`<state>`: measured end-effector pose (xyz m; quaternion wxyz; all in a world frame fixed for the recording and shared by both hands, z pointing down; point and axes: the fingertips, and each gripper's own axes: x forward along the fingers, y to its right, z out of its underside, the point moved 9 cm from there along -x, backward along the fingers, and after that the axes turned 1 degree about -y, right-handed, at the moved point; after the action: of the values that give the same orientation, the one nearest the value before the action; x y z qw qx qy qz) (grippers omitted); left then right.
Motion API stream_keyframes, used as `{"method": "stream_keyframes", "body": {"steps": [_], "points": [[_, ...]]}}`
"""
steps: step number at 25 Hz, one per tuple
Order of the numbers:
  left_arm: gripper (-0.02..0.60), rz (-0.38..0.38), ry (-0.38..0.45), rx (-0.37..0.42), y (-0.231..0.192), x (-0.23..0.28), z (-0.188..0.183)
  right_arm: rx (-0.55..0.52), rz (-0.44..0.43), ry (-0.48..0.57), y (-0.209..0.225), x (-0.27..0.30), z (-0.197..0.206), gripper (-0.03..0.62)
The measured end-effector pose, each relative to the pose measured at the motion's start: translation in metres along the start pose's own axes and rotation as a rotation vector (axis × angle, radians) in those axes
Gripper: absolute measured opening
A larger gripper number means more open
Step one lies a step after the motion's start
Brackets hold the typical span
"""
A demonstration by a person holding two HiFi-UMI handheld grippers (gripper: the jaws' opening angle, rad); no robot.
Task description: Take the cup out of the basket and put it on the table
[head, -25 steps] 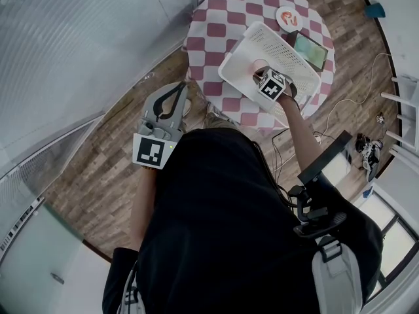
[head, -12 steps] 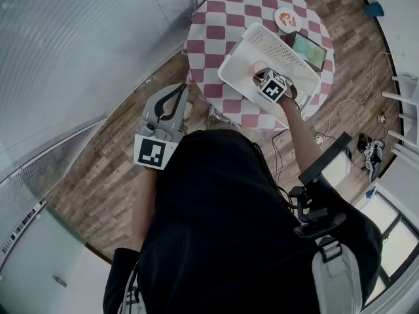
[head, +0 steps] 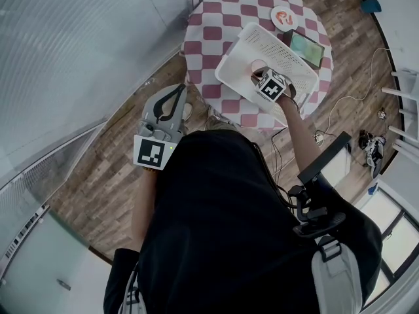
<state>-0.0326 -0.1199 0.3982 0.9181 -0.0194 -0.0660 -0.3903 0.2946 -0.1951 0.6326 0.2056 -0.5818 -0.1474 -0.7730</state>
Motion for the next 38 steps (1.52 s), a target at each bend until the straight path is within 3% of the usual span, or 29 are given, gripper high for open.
{"method": "stream_keyframes", "body": {"steps": [38], "points": [[0.005, 0.075, 0.008, 0.009, 0.002, 0.008, -0.003, 0.041, 0.049, 0.077, -0.011, -0.032, -0.007, 0.028]]}}
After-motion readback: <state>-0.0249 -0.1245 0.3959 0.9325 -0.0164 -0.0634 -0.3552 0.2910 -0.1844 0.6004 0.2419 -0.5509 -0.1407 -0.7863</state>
